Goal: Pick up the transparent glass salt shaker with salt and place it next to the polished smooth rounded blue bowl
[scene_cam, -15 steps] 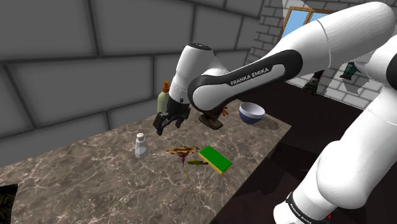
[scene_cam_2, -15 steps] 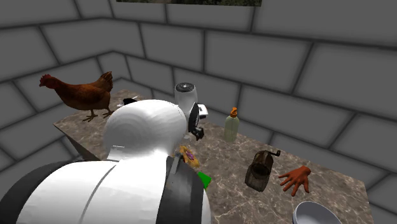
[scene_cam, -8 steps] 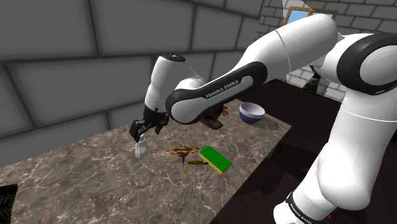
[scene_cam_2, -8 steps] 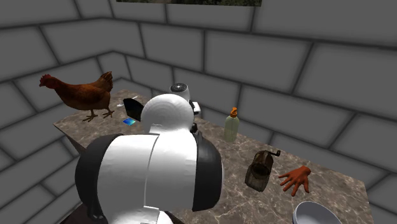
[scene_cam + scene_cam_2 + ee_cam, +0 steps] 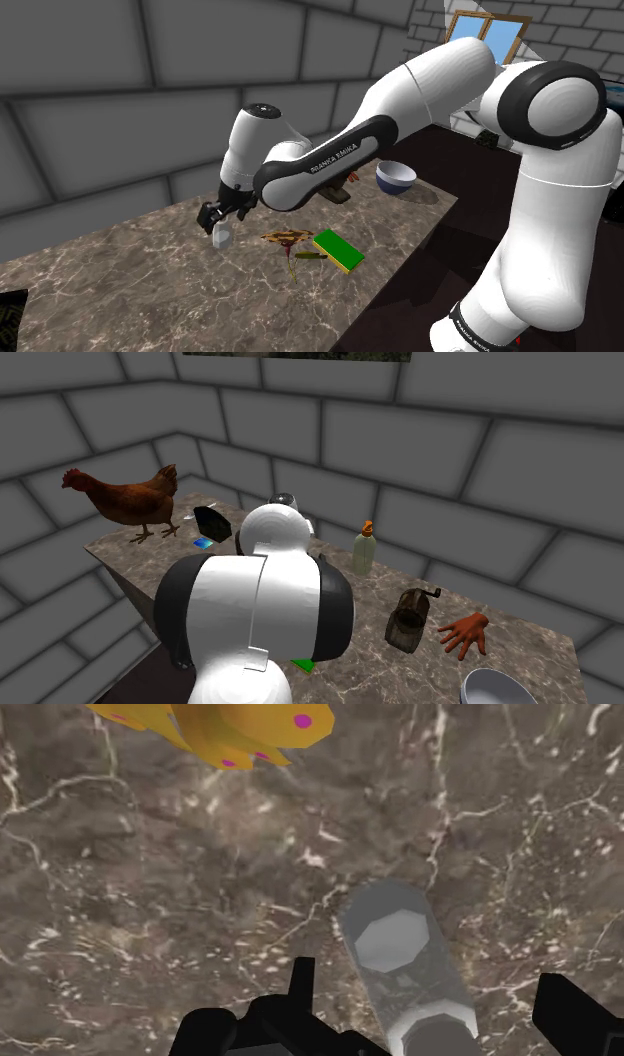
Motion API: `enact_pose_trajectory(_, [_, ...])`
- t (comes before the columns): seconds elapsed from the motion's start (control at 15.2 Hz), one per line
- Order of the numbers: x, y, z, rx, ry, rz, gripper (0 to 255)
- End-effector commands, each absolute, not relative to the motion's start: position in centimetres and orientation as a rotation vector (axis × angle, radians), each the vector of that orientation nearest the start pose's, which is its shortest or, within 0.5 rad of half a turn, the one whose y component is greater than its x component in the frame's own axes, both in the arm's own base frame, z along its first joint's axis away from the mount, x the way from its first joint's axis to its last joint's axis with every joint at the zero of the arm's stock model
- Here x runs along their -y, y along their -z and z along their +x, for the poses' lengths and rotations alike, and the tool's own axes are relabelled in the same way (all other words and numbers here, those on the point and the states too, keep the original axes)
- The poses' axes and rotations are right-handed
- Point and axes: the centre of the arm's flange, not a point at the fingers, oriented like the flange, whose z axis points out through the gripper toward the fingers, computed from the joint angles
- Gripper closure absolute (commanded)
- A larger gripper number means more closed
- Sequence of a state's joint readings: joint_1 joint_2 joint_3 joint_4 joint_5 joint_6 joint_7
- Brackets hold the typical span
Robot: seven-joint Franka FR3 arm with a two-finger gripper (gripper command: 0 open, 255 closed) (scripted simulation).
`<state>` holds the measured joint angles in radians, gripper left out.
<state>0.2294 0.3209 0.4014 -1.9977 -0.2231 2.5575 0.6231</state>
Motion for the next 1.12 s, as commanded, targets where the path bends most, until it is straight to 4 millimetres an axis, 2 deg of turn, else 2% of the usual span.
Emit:
enact_pose_trajectory(0.0, [-36.23,-33.41,51.20,0.213,0.353,-2.976,0])
enact_pose_trajectory(0.4, [-36.23,-33.42,51.20,0.213,0.353,-2.976,0])
enact_pose_trajectory(0.46, [-36.23,-33.42,51.20,0.213,0.353,-2.976,255])
enact_pose_trajectory(1.06, [-36.23,-33.41,51.20,0.213,0.353,-2.976,255])
